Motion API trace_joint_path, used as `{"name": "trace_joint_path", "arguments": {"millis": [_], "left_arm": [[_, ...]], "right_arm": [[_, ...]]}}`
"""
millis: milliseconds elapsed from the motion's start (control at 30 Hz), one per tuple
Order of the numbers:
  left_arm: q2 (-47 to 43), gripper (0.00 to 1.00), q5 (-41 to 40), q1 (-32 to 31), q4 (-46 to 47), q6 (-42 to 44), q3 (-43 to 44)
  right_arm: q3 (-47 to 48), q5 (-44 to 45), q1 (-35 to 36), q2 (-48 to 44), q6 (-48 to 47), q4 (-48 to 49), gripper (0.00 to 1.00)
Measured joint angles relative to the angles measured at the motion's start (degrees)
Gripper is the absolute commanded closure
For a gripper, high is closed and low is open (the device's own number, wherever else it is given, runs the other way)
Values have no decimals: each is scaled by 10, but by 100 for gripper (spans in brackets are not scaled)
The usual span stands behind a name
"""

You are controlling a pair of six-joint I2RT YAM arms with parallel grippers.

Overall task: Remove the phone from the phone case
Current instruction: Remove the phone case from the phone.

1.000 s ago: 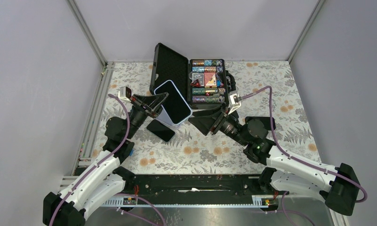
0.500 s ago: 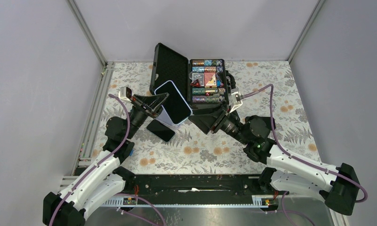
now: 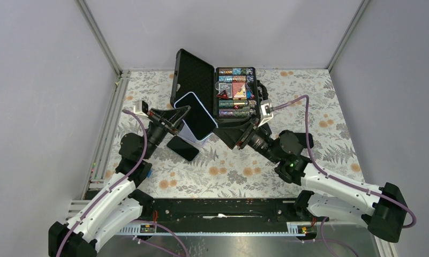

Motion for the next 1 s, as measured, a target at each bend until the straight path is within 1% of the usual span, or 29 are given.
{"name": "trace_joint_path", "arguments": {"millis": [333,500,767,1000], "left_arm": [[0,100,-2,1,-39,-44,-2],[-1,100,-8,4,-59,-69,-12],[-1,100,-15,7,-82,-76,-21],[0,100,-10,6,-89,-77,-21]], "right_arm": [[-21,-4,0,29,-80,79,37],[-37,-6,-1,66,-113,140,36],[-77,-31,-14,130,-123,275,34],[-107,-43,-25,155,-126,358,29]]}}
